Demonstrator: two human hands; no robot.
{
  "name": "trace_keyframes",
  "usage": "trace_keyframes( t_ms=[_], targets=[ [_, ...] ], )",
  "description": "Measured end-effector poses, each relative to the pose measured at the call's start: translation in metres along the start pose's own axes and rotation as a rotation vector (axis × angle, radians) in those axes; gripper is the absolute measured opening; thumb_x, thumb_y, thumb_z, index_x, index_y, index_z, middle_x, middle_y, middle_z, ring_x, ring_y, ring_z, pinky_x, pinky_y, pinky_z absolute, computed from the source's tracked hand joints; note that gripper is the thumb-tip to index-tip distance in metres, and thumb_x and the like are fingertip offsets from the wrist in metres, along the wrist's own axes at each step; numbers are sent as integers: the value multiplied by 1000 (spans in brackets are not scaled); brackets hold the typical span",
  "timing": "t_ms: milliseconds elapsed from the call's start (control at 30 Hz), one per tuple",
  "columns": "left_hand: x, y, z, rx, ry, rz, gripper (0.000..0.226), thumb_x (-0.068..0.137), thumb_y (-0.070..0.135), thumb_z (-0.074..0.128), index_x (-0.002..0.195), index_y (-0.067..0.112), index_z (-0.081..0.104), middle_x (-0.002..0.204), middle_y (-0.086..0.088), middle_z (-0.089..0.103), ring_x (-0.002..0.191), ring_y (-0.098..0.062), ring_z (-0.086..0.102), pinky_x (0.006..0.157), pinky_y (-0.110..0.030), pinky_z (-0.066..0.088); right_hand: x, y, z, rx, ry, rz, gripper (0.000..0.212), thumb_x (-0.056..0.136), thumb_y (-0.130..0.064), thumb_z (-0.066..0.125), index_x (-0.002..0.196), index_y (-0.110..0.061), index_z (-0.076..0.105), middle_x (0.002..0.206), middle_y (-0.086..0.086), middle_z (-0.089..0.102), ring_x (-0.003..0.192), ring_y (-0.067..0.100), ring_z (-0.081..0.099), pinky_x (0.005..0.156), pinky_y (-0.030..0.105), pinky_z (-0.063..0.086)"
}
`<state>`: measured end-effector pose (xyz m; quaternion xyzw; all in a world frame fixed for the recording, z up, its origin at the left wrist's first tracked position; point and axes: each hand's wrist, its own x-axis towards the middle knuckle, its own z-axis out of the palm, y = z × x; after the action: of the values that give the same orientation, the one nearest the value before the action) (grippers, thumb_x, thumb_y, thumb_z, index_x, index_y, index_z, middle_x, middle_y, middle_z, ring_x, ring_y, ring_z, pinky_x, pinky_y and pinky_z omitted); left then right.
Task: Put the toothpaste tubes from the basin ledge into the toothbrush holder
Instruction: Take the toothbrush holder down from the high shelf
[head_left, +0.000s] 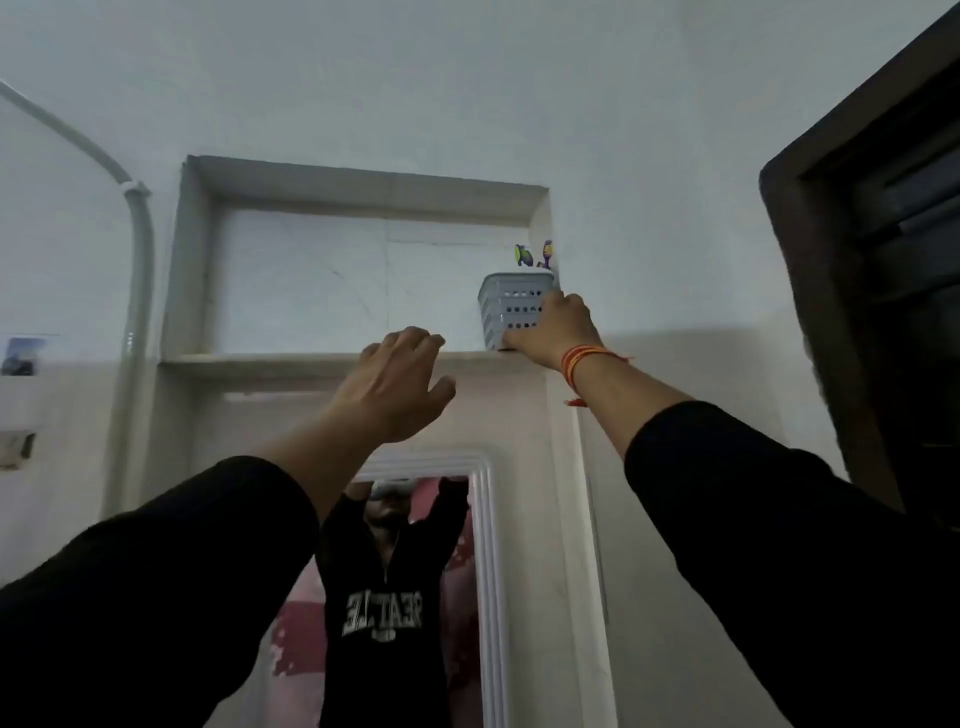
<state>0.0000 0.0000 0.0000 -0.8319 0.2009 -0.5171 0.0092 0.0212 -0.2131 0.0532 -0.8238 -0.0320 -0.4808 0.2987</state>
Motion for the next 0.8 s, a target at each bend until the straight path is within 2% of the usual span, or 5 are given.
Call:
trace_keyframes(
  t_ms=[167,267,467,633,800],
  targets=[
    [56,2,50,-31,-83,2,64,98,50,43,152,16,38,157,-5,41,143,-27,40,116,-44,36,59,17,39,-62,-27,43,105,75,-50,79,156,-10,25,152,16,34,133,32,47,111,42,45],
    [76,-4,76,-27,-97,1,67,99,51,42,156,16,32,162,-6,34,148,-26,34,120,-44,31,87,25,63,-14,27,78,114,68,-53,83,154,-11,23,146,16,36,128,32,51,108,42,48],
    [85,-24,122,83,-154,21,86,98,59,38,163,16,1,172,-1,-1,160,-19,-5,129,-45,6,116,29,93,37,138,169,133,56,-60,88,155,-10,16,138,18,45,120,33,56,98,42,53],
    [86,-34,123,62,-170,60,89,97,59,41,163,21,-4,172,3,-10,159,-15,-13,128,-41,1,116,23,95,128,230,244,126,45,-64,88,142,-8,32,128,12,48,109,29,60,81,38,54],
    [83,-33,109,-63,-229,51,86,99,51,49,163,15,4,172,-1,-7,159,-17,-11,127,-38,5,99,7,66,225,183,191,114,53,-63,87,139,-8,36,119,7,43,98,24,53,74,35,48]
  ],
)
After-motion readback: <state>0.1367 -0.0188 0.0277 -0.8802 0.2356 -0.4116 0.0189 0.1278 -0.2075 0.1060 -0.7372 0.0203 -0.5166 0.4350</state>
